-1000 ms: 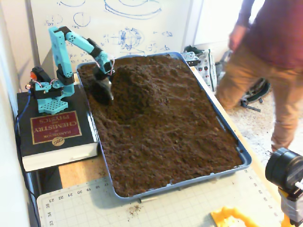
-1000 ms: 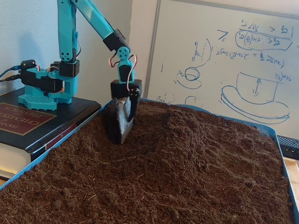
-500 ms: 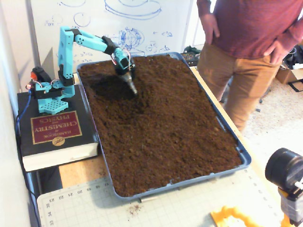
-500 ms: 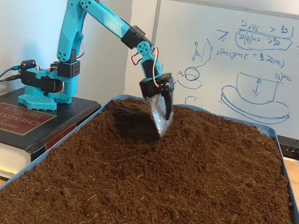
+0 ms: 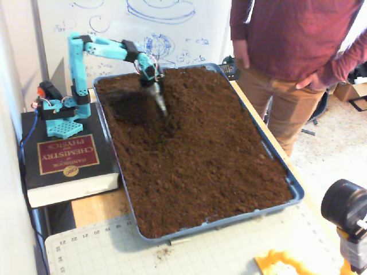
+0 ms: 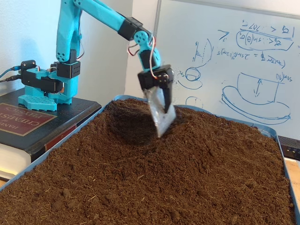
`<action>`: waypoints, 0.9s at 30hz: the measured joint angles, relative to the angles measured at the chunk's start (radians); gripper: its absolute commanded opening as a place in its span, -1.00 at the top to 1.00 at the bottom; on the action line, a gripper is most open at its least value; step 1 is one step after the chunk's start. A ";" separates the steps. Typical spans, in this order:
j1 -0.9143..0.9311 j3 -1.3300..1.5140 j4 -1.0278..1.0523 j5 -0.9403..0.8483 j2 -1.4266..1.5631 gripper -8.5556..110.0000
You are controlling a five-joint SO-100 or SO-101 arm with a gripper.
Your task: Build a berm.
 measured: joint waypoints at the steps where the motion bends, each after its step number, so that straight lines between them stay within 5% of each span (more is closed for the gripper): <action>1: -0.011 0.011 0.052 0.003 0.044 0.85; 9: -0.100 0.043 0.451 0.003 0.307 0.85; 14: -0.199 0.161 0.500 0.003 0.276 0.85; 27: -0.278 0.434 -0.155 0.003 -0.032 0.85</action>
